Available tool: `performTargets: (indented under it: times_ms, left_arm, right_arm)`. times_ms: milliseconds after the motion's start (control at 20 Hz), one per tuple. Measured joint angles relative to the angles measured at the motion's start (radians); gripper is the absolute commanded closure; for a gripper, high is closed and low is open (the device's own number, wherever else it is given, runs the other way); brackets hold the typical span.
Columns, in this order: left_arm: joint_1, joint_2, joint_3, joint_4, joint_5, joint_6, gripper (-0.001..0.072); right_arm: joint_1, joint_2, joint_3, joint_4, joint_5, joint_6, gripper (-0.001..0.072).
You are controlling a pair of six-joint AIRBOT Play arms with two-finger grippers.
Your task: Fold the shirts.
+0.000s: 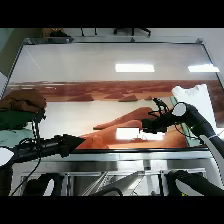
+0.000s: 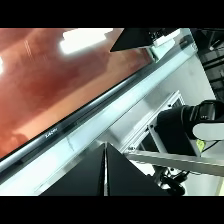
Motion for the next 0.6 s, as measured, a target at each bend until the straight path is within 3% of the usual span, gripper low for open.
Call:
performTargets:
  times_ms: [250, 400, 450, 500, 550, 600]
  left_arm:
    - [0.000, 0.002, 0.008, 0.018, 0.069, -0.002, 0.0688]
    - [0.000, -0.041, 0.098, 0.190, 0.156, -0.073, 0.0684]
    - [0.000, -0.072, 0.149, 0.278, 0.178, -0.100, 0.0568]
    - [0.000, -0.113, 0.209, 0.371, 0.198, -0.122, 0.0147]
    - [0.000, -0.169, 0.283, 0.478, 0.222, -0.147, -0.0001]
    - [0.001, -0.230, 0.356, 0.576, 0.247, -0.176, -0.0001]
  right_arm:
    - [0.000, 0.000, 0.000, 0.000, -0.001, 0.000, 0.0693]
    - [0.000, 0.000, 0.000, -0.001, -0.002, 0.000, 0.0693]
    - [0.000, 0.000, 0.000, -0.001, -0.002, 0.000, 0.0693]
    - [0.000, 0.000, 0.000, -0.001, -0.002, 0.000, 0.0693]
    - [0.000, 0.000, 0.000, -0.001, -0.002, 0.000, 0.0693]
    - [0.000, 0.000, 0.000, -0.001, -0.002, 0.000, 0.0694]
